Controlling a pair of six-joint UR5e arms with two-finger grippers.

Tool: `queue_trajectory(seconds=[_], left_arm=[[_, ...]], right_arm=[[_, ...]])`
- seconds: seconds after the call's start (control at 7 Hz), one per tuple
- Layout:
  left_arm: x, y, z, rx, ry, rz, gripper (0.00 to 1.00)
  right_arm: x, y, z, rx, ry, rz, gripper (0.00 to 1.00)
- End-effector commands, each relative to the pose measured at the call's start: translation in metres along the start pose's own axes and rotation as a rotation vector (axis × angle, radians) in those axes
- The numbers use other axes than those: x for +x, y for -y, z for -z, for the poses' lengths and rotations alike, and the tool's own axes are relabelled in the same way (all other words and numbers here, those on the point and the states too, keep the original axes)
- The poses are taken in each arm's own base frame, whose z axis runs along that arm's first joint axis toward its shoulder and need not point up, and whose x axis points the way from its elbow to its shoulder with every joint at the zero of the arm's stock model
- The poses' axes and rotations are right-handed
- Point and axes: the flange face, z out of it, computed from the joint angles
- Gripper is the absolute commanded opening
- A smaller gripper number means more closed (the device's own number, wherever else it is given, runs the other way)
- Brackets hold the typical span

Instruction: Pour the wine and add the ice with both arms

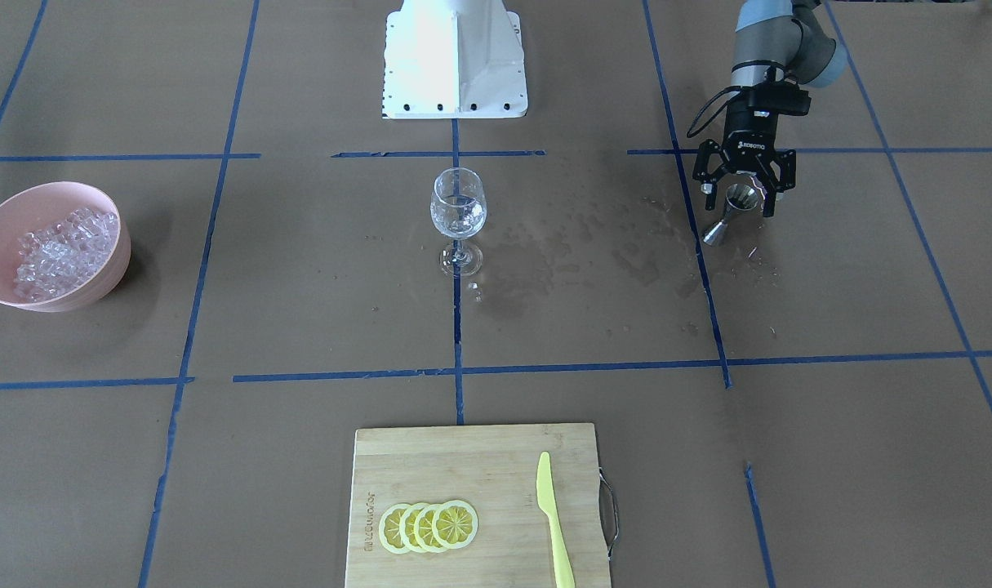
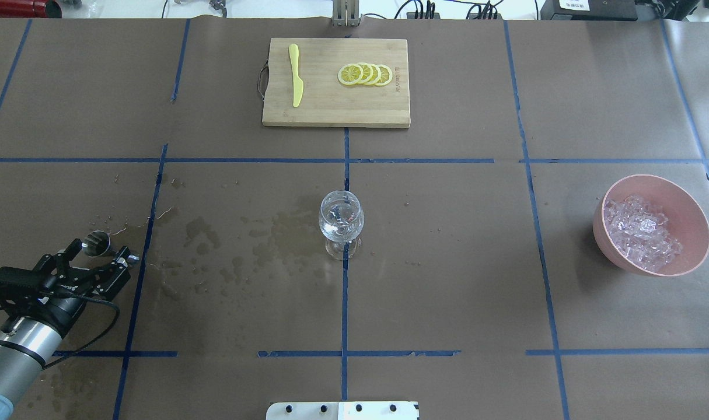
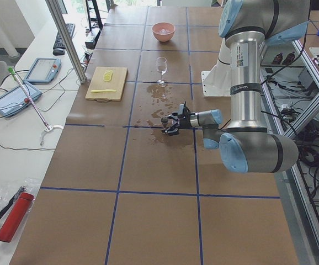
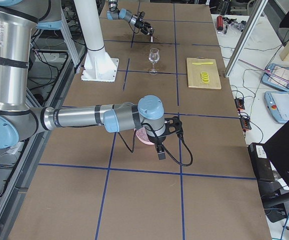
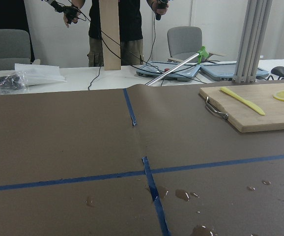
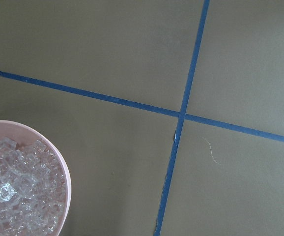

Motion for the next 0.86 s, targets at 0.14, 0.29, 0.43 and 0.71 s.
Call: queue_trajectory(seconds=[0.14,0.29,0.43,0.71], left_arm=[[-0.001,-0.017,-0.001,-0.006,0.004,-0.006,0.85],[-0.002,-0.022,-0.002,-0.011,0.005,-0.015,0.73],[0.004,-0.025,-0.004,-0.012,0.000,-0.010,0.71],[0.006,-0.026,-0.004,-0.010,-0.001,-0.009,0.71]], right_arm=[[0.000,0.000,0.000,0.000,0.000,0.000,1.00],[0.000,0.000,0.000,0.000,0.000,0.000,1.00],[0.000,-0.001,0.000,0.000,0.000,0.000,1.00],[0.000,0.000,0.000,0.000,0.000,0.000,1.00]])
